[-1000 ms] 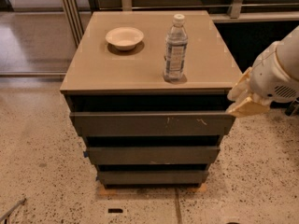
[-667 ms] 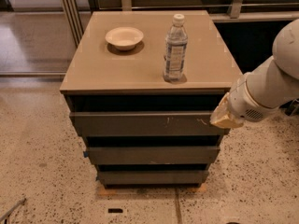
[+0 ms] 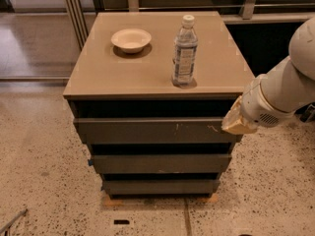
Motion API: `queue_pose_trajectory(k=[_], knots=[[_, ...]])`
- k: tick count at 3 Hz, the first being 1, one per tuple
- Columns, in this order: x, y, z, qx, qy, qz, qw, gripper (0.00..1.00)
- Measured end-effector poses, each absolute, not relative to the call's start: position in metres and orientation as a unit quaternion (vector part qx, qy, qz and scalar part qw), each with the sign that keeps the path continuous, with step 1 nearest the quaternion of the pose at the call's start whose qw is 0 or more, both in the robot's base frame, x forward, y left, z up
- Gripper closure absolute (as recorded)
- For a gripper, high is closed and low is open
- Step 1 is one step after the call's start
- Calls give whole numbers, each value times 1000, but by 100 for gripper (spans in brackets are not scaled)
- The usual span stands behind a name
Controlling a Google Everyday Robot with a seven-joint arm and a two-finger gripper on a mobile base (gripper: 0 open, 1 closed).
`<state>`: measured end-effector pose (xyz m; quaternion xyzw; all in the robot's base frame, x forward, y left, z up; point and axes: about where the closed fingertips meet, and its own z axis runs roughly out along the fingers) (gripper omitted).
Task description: Open top drawer
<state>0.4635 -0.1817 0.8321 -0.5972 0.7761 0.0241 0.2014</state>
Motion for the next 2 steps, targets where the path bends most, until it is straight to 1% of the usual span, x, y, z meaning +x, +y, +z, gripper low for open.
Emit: queue_pose_trajectory(k=[2], knots=[[468,-177,785,-603,764,40,228,22]])
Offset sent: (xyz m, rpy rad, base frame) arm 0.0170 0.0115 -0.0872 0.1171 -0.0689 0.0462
